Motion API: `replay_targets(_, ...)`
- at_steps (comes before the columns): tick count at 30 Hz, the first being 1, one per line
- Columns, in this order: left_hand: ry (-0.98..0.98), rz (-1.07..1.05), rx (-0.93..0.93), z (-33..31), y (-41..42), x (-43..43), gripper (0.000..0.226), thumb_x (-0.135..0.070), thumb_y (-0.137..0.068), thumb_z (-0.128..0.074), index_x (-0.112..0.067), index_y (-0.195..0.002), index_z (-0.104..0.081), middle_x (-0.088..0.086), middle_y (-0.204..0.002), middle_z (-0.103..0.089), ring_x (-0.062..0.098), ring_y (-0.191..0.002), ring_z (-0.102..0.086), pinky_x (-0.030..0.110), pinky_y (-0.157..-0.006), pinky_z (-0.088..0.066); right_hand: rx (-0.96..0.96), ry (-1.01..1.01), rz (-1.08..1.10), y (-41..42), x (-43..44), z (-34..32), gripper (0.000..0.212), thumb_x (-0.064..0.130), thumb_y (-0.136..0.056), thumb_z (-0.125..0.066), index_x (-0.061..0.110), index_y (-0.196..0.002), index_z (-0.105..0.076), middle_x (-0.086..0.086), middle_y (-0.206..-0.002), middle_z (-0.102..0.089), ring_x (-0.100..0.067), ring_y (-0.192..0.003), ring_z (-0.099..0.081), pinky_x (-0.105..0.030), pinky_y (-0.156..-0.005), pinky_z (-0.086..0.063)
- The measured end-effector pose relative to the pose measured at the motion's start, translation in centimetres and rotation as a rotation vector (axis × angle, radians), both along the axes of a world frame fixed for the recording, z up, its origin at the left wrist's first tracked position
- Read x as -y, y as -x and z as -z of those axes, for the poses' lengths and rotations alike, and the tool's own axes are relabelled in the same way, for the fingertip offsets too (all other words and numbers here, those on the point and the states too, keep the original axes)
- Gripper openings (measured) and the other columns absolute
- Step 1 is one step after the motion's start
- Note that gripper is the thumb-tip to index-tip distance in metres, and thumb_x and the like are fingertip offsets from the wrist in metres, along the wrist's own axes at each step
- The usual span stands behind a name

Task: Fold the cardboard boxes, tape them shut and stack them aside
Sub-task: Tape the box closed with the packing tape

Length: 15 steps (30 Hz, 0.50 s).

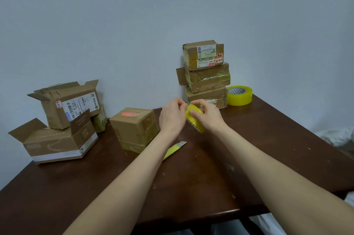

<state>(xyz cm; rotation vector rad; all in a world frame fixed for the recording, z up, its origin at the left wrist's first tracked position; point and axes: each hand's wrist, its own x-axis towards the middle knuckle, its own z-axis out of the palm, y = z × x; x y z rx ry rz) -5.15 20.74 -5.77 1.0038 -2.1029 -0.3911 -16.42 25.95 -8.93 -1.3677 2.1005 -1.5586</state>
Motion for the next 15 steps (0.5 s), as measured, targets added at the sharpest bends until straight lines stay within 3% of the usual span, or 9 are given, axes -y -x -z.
replay_targets(4, -0.061, 0.016, -0.053, 0.0, -0.1, 0.3, 0.013, -0.025, -0.094, -0.054, -0.017, -0.087, -0.060, 0.003, -0.087, -0.067, 0.024, -0.086, -0.061, 0.036, -0.077, -0.050, -0.005, -0.002, 0.005, 0.0, -0.1, 0.3, 0.037, 0.027, -0.089, -0.065, 0.024, -0.125, -0.060, -0.002, -0.116, -0.063, -0.016, -0.107, -0.054, -0.024, -0.083, -0.038)
replay_targets(8, -0.139, -0.007, -0.096, -0.5, -0.6, 1.0, 0.008, -0.025, -0.089, -0.062, -0.019, -0.087, -0.057, -0.003, -0.078, -0.067, 0.022, -0.085, -0.063, 0.033, -0.078, -0.047, 0.002, 0.012, -0.018, -0.5, 0.0, 0.6, 0.040, 0.027, -0.088, -0.066, 0.027, -0.127, -0.057, 0.000, -0.101, -0.059, -0.014, -0.093, -0.051, -0.026, -0.079, -0.039)
replay_targets(11, -0.149, 0.023, -0.130, -0.8, -1.2, 1.0, 0.026, -0.020, -0.085, -0.067, -0.021, -0.099, -0.046, -0.007, -0.067, -0.061, 0.020, -0.077, -0.061, 0.032, -0.075, -0.045, 0.016, -0.004, -0.023, -0.6, 0.2, 0.7, 0.036, 0.027, -0.088, -0.066, 0.025, -0.123, -0.058, -0.001, -0.100, -0.059, -0.016, -0.094, -0.054, -0.027, -0.078, -0.040)
replay_targets(14, -0.060, 0.084, -0.046, -0.5, -1.4, 1.2, 0.008, -0.015, -0.089, -0.058, -0.023, -0.090, -0.058, -0.005, -0.073, -0.062, 0.020, -0.077, -0.059, 0.032, -0.075, -0.045, 0.039, 0.004, -0.042, -0.7, 0.4, 0.6, 0.030, 0.024, -0.089, -0.065, 0.020, -0.118, -0.059, -0.002, -0.110, -0.062, -0.017, -0.101, -0.056, -0.029, -0.083, -0.043)
replay_targets(15, -0.033, 0.097, -0.020, -0.4, -1.4, 1.3, 0.013, -0.015, -0.090, -0.056, -0.024, -0.089, -0.065, -0.005, -0.080, -0.066, 0.017, -0.080, -0.059, 0.031, -0.078, -0.046, 0.058, 0.017, -0.049, -0.8, 0.4, 0.5, 0.028, 0.022, -0.090, -0.063, 0.018, -0.117, -0.059, -0.002, -0.109, -0.062, -0.016, -0.100, -0.056, -0.029, -0.083, -0.042)
